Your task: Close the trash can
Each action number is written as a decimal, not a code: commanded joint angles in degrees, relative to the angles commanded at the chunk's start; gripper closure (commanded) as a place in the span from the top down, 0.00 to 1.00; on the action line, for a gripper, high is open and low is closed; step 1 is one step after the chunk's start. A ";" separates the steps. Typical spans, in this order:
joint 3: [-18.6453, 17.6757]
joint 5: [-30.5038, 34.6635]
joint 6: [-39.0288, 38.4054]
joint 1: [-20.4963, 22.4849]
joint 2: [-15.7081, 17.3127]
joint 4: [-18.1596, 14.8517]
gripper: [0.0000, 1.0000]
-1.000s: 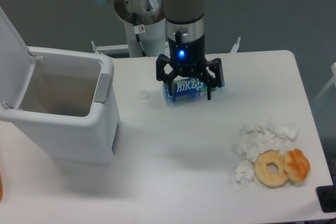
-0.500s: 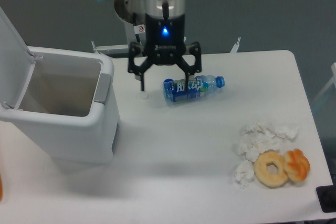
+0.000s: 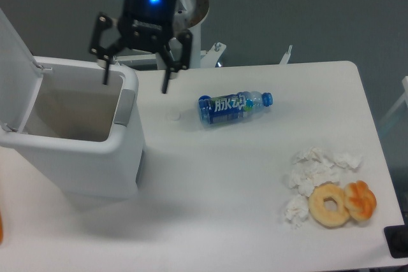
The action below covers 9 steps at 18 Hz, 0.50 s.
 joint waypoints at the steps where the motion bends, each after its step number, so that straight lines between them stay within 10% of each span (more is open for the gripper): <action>1: 0.70 -0.18 -0.70 -0.62 0.00 0.00 1.00; 9: 3.61 -3.87 -5.72 -4.75 2.37 0.00 1.00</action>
